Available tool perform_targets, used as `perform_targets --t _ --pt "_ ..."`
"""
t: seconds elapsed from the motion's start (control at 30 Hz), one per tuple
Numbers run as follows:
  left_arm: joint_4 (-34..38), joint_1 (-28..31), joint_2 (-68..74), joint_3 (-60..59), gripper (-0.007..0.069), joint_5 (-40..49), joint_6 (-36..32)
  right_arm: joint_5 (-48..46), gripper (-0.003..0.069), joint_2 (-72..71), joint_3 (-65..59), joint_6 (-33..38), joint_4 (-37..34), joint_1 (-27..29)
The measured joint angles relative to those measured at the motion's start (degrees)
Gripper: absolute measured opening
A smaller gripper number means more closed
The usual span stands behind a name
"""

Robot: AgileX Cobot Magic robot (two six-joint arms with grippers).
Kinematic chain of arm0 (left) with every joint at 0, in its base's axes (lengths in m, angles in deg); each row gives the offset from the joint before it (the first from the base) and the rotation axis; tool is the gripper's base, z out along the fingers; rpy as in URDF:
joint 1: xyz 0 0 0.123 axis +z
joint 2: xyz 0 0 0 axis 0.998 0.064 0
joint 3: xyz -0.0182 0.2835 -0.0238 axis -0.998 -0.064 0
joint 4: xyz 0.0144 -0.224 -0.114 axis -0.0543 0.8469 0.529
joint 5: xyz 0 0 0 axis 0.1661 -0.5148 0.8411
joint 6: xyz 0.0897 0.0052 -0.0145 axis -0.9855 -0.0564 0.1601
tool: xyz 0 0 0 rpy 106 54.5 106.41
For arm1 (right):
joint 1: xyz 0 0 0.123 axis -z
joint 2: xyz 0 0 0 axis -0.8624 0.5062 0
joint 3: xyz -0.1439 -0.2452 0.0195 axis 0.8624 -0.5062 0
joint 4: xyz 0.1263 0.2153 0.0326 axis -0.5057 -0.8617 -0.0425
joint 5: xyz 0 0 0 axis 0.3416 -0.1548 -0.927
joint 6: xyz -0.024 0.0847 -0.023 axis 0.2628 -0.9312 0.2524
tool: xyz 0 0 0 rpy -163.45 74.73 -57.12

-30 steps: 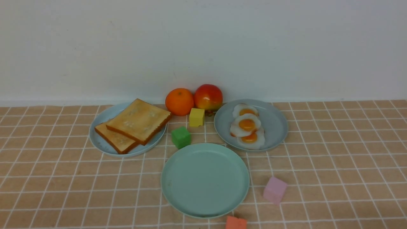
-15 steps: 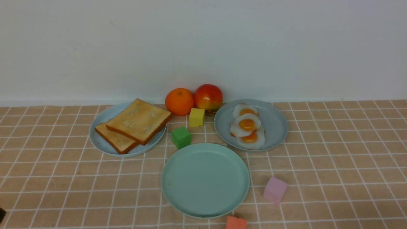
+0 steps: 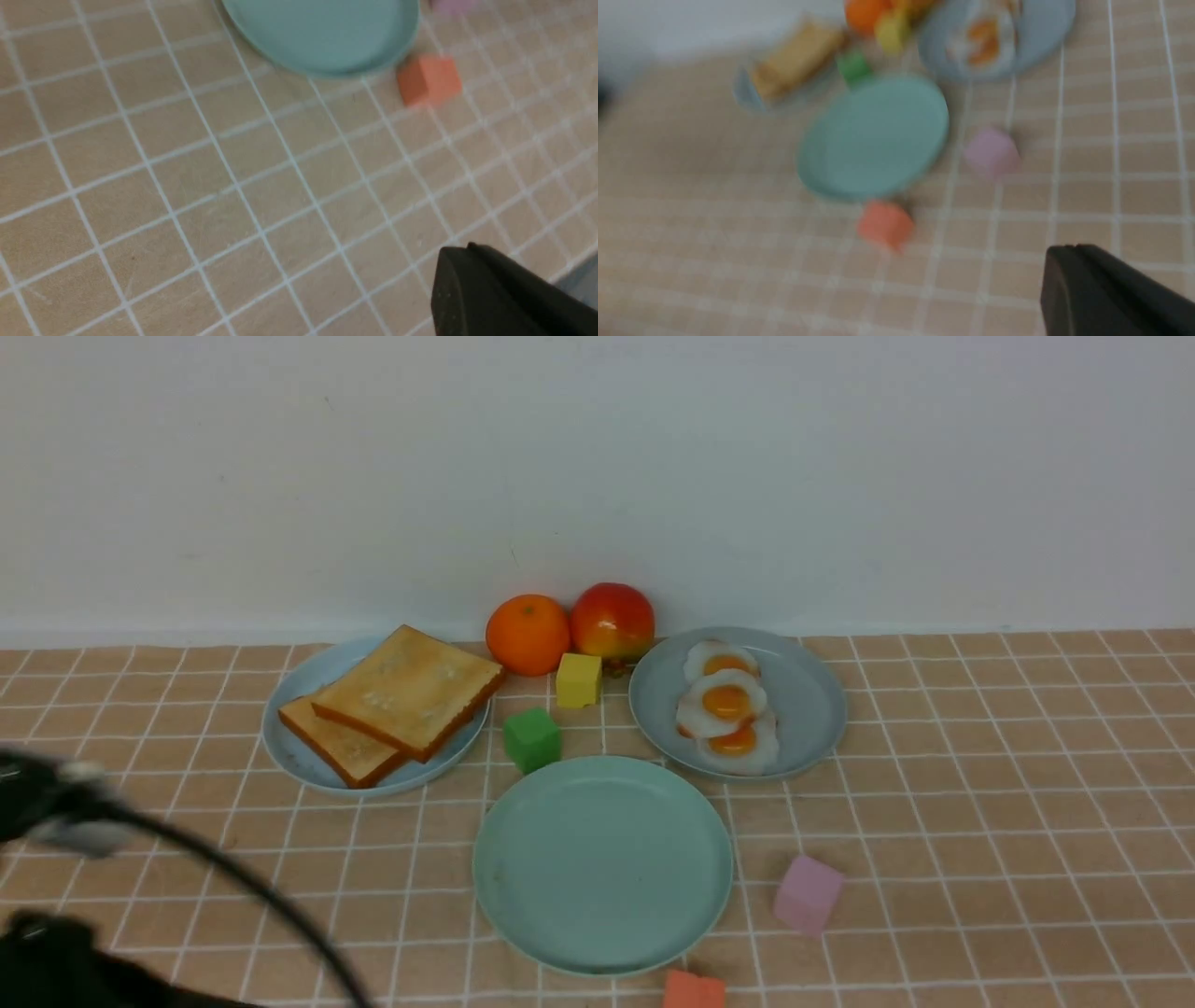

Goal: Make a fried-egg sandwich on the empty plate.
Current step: Use the left arm to grab a slice of bread

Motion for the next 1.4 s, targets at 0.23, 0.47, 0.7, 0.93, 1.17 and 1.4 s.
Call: perform_targets --t 0.23,0.47,0.7,0.93,1.17,1.4 --pt "-11.97 -5.51 23.75 14.64 -0.0013 -8.11 2.92 -5.68 0.0 8.28 10.13 2.8 5.67 -1.46" --pt "-17.98 1.33 46.25 32.35 -0.0013 -5.82 5.24 -9.21 0.0001 8.12 10.89 3.44 5.65 -1.66" --pt "-27.23 2.09 61.66 44.08 0.0034 -9.46 4.75 -10.44 0.0001 6.87 10.93 3.49 6.14 -1.66" --pt "-35.55 2.09 71.6 50.98 0.0312 -11.24 4.86 -11.11 0.0001 6.87 10.93 3.6 6.88 -1.66" --pt "-36.87 2.09 75.68 52.44 0.0445 -14.77 4.94 -11.47 0.0001 6.76 10.93 3.6 6.7 -1.66" --pt "-40.25 2.02 78.05 52.83 0.0426 -16.8 5.0 -11.53 0.0004 6.76 10.93 3.6 6.7 -1.66"
